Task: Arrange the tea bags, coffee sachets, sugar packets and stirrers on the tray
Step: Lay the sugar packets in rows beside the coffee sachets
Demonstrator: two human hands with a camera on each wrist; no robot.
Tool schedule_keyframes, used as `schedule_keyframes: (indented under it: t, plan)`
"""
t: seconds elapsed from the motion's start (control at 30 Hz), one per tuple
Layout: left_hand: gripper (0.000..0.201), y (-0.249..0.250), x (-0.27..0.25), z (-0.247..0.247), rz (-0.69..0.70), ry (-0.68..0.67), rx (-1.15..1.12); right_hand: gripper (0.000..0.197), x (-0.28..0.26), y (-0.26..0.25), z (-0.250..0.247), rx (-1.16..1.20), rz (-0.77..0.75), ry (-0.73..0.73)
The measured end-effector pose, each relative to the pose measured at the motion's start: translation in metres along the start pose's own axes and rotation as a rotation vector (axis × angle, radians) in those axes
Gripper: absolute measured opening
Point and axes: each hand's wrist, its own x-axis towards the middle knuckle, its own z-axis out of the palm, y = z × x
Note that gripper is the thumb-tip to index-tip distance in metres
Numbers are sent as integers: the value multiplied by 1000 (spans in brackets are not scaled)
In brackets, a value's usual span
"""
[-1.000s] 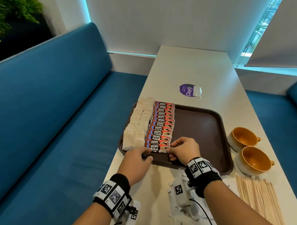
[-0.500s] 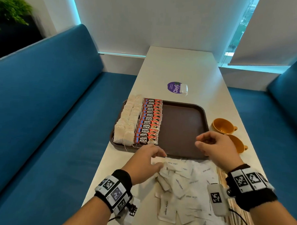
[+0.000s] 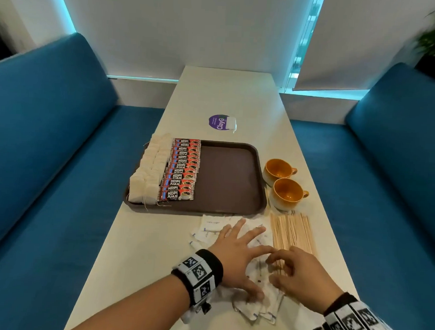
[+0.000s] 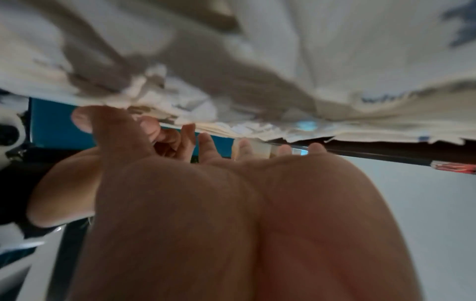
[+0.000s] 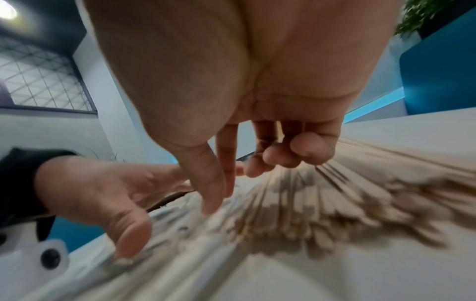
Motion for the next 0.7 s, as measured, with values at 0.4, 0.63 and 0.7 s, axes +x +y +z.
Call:
schedule_keyframes:
  t: [0.4,0.63,0.7]
  plan:
    - [110,-10,-18,17,-140,-23,-46,21,-12,22,24,-25,-32,88]
    - [114,-31,-56,32,-237,2,-101,24,-21,10,19,-7,-62,87]
    - [115,-35,-64,32,-257,3,-111,36,-26,3,18,-81,-87,34]
